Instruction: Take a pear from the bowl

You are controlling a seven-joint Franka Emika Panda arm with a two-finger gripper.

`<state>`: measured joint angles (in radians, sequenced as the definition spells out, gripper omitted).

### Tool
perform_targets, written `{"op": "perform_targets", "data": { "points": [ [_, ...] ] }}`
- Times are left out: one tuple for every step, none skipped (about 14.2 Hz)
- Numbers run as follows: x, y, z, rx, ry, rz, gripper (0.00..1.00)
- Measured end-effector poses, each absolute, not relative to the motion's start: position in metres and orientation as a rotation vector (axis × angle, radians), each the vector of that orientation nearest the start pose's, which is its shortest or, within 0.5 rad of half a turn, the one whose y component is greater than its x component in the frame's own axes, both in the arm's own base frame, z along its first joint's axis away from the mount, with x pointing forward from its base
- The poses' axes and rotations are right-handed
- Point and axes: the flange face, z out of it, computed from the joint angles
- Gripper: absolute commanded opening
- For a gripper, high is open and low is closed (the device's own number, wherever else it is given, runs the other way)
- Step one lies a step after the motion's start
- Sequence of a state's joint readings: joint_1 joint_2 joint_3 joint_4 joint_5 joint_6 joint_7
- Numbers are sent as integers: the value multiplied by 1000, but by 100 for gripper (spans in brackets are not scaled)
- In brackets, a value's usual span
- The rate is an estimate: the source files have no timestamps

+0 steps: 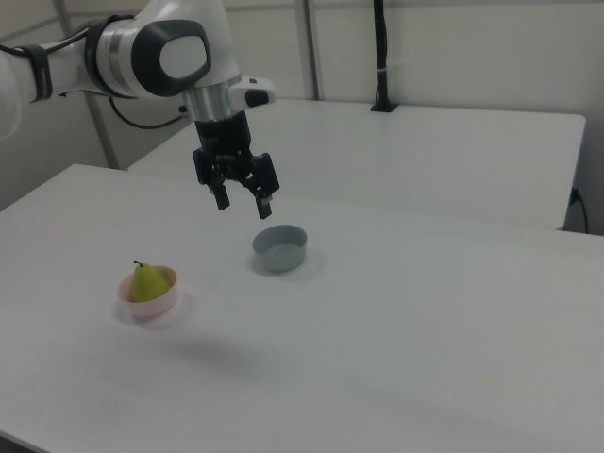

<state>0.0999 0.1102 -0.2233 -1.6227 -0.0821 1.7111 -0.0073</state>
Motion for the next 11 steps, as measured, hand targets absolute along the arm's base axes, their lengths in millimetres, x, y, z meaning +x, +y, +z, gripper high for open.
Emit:
{"op": "perform_targets", "data": {
  "points": [
    [589,-75,551,-3241,167,42,100],
    [589,-75,551,-3241,167,42,100],
    [589,-75,551,-3241,167,43,100],
    [589,-75,551,-3241,167,43,100],
    [589,-75,551,-3241,167,43,100],
    [589,-75,551,-3241,167,44,100],
    [589,-75,551,-3241,166,44,100],
    [589,-74,551,-3241,165,44,100],
    [589,-73,551,-3241,163,44,100],
    [589,-72,551,-3241,159,44,100],
    [590,-69,551,-3242,151,43,100]
  ]
}}
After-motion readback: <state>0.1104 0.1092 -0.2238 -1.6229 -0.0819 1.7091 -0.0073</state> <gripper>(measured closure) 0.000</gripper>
